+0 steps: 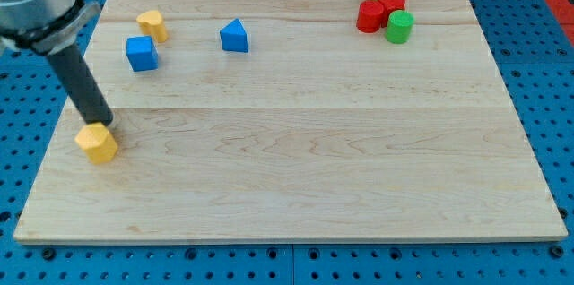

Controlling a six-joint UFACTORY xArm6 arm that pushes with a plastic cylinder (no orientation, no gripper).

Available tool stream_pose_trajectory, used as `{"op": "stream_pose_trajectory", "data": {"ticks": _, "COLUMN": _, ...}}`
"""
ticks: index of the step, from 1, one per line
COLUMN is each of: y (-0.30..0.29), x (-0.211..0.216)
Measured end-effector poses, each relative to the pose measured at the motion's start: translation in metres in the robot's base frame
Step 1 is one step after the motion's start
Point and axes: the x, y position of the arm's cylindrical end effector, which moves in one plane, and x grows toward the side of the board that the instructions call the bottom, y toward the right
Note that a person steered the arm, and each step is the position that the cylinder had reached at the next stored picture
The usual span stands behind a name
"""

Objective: Point your arm towards the yellow heart

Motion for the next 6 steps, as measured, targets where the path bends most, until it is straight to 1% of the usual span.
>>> {"op": "stream_pose_trajectory", "data": {"ticks": 1, "y": 0.000, "x": 0.033}}
{"op": "stream_pose_trajectory", "data": {"ticks": 3, "y": 0.071, "x": -0.053}}
{"op": "stream_pose_trajectory", "data": {"ticks": 6, "y": 0.098, "x": -0.191}}
